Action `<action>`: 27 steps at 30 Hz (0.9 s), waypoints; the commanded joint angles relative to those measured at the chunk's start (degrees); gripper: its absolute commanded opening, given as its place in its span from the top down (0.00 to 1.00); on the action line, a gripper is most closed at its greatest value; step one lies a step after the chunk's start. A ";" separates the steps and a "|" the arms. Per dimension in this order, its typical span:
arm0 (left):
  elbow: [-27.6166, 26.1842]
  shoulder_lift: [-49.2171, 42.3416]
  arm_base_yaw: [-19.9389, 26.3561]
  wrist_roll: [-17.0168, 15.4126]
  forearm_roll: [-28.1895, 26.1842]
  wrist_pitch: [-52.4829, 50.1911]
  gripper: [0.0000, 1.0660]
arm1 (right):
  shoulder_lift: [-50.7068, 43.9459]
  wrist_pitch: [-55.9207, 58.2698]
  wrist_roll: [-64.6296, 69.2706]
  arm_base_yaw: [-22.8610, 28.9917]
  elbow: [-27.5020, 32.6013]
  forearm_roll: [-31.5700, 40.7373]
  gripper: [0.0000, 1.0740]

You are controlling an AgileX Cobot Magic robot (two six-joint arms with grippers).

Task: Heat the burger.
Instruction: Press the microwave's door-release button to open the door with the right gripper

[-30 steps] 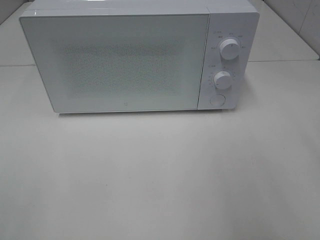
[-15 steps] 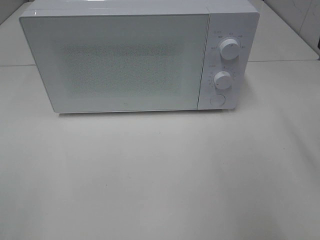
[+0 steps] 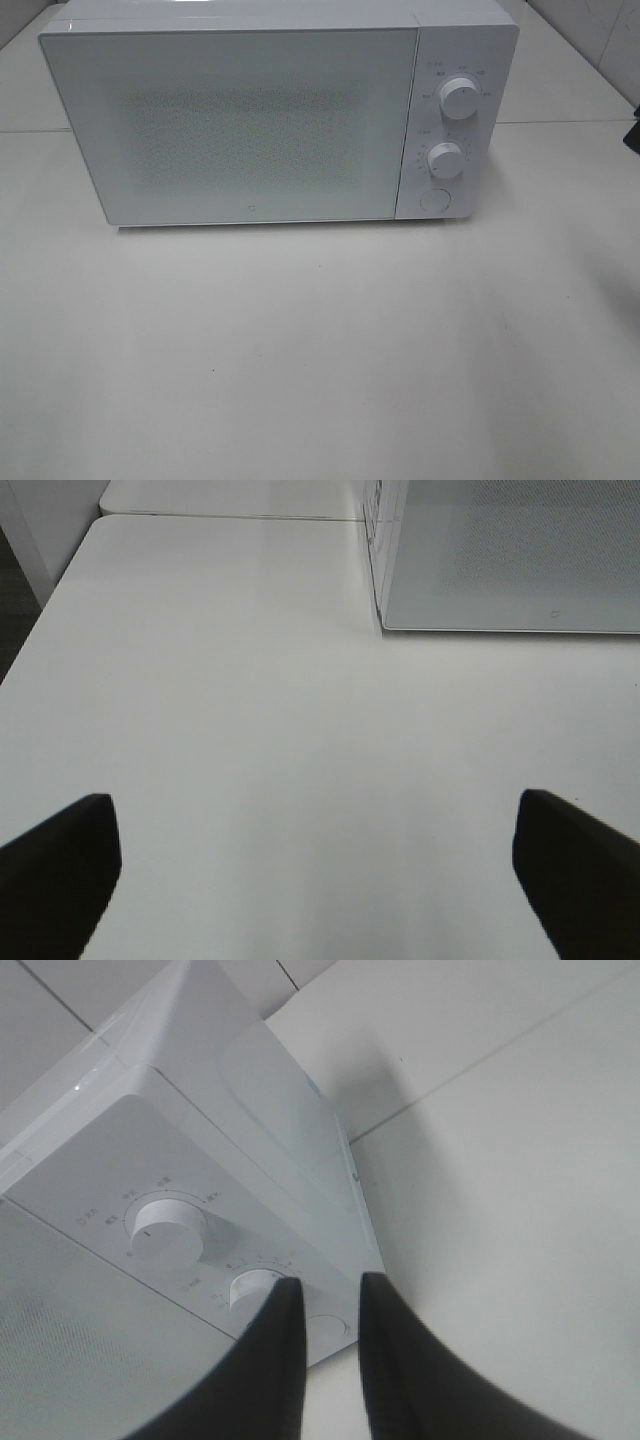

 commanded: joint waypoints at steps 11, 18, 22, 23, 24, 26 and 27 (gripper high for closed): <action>0.06 -0.74 0.17 -0.11 -0.52 -0.69 0.06 | 6.47 -6.25 30.42 -0.06 0.97 -0.69 1.00; 0.06 -0.74 0.17 -0.11 -0.52 -0.69 0.06 | 11.29 -9.80 33.12 1.89 2.01 2.12 1.00; 0.06 -0.74 0.17 -0.11 -0.52 -0.69 0.06 | 17.19 -15.18 32.83 8.77 2.01 10.03 1.00; 0.06 -0.74 0.17 -0.11 -0.52 -0.69 0.06 | 17.19 -15.18 32.83 8.77 2.01 10.03 1.00; 0.06 -0.74 0.17 -0.11 -0.52 -0.69 0.06 | 18.56 -16.84 32.66 10.14 1.95 11.63 1.00; 0.06 -0.74 0.17 -0.11 -0.52 -0.69 0.06 | 21.20 -19.48 32.26 12.61 1.95 15.01 1.00; 0.06 -0.74 0.17 -0.11 -0.52 -0.69 0.06 | 24.12 -21.83 31.97 14.95 1.89 18.39 1.00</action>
